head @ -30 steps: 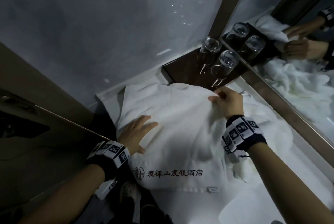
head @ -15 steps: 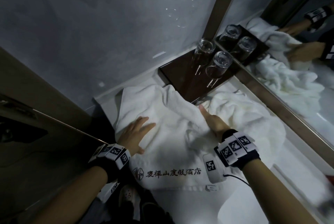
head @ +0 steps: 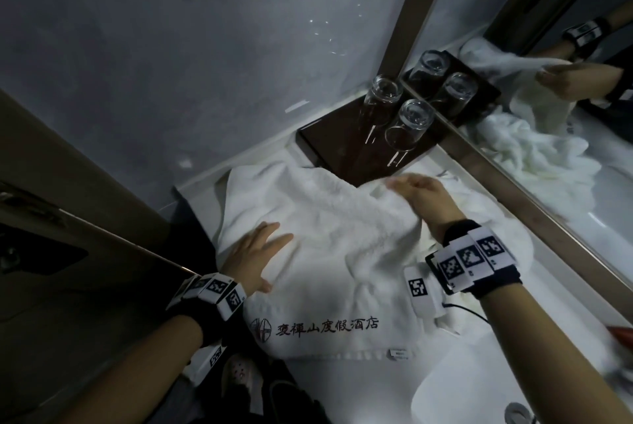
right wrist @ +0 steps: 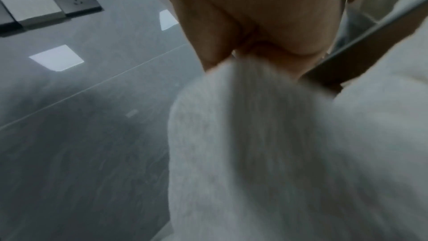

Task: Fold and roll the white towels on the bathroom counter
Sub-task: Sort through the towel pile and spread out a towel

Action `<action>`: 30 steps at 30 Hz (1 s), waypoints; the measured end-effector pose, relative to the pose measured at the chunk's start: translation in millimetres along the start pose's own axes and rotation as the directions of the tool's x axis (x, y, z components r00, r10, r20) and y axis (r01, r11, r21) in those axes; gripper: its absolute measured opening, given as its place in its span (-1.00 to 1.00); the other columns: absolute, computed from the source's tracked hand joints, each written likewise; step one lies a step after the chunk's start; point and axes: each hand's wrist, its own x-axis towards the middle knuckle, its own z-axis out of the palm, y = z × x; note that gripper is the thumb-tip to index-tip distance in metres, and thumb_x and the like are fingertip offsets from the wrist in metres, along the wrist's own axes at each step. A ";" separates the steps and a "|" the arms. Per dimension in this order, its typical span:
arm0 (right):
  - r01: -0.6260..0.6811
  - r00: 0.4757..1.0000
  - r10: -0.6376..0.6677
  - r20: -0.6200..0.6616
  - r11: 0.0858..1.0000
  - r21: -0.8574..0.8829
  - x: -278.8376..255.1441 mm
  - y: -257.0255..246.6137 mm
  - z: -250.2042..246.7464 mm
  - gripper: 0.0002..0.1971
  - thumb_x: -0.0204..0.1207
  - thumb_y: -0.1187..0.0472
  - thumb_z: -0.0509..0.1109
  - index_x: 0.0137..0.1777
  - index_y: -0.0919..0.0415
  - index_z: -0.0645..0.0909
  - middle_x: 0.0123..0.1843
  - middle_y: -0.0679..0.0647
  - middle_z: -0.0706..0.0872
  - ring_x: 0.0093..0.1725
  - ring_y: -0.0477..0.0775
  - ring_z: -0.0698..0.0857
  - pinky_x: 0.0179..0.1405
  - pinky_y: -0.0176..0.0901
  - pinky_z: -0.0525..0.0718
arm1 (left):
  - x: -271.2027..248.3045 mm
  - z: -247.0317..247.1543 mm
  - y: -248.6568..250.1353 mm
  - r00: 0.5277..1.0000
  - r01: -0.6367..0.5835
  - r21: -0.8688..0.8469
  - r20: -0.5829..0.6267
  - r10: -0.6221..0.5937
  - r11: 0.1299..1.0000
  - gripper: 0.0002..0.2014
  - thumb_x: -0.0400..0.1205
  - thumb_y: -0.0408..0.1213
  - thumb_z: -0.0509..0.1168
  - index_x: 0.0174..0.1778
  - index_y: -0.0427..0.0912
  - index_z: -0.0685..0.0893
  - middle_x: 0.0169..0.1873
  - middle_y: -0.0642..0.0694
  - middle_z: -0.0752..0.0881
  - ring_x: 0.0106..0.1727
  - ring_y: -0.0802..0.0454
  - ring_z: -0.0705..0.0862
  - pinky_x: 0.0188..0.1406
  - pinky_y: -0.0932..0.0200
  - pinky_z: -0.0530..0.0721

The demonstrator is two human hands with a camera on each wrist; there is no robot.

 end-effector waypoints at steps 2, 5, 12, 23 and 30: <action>0.134 0.965 -0.109 -0.237 0.986 0.094 10.0 -3.4 -10.2 -0.86 0.57 0.28 0.33 -0.23 0.11 0.59 -0.28 0.02 0.61 -0.29 -0.08 0.53 -0.20 -0.24 0.51 | 1.3 0.9 -2.2 1.000 -0.008 -0.010 0.009 0.008 1.000 0.00 0.37 -0.29 0.53 0.61 0.14 0.04 0.65 0.03 -0.08 0.66 0.03 -0.19 0.62 0.11 -0.06; 0.208 0.864 -0.172 -0.474 0.978 0.026 27.6 0.6 -24.6 -0.85 0.60 0.17 0.27 -0.21 -0.01 0.45 -0.25 -0.09 0.55 -0.22 -0.12 0.50 -0.06 -0.12 0.48 | 2.1 5.2 -4.8 1.000 -0.020 -0.028 0.006 0.020 0.999 0.01 0.37 -0.31 0.53 0.61 0.15 0.03 0.65 0.04 -0.09 0.66 0.02 -0.22 0.63 0.08 -0.09; -0.003 0.916 -0.027 -0.400 0.997 -0.074 50.7 32.1 -17.2 -0.76 0.59 0.12 0.28 0.16 0.17 0.37 -0.06 0.09 0.56 -0.12 0.07 0.55 -0.09 -0.09 0.50 | 2.2 4.9 -12.2 1.000 0.002 -0.138 -0.017 -0.005 0.990 -0.01 0.33 -0.17 0.56 0.59 0.13 0.11 0.63 0.00 -0.08 0.65 -0.05 -0.15 0.63 0.03 -0.02; -0.218 0.932 0.086 -0.351 0.908 -0.357 70.0 37.6 -9.7 -0.40 0.57 -0.08 0.30 0.37 0.44 0.42 0.37 0.40 0.54 0.36 0.36 0.50 0.26 0.04 0.42 | 77.0 -82.1 -41.3 0.802 0.360 -0.560 -0.222 -0.554 0.746 -0.61 0.65 -0.15 0.20 -0.14 -0.50 0.64 -0.14 -0.43 0.70 -0.02 -0.29 0.66 -0.14 0.06 0.51; -0.141 0.929 -0.050 -0.368 0.869 -0.474 80.5 31.1 -27.6 -0.72 0.60 0.13 0.28 -0.26 0.31 0.45 -0.22 0.28 0.53 -0.06 0.25 0.54 -0.11 -0.06 0.35 | 90.2 -75.4 -59.9 0.665 0.055 -0.887 -0.310 -0.680 0.458 -0.81 0.63 -0.38 0.20 0.08 -0.33 0.64 -0.05 -0.32 0.68 -0.08 -0.05 0.57 -0.08 0.15 0.52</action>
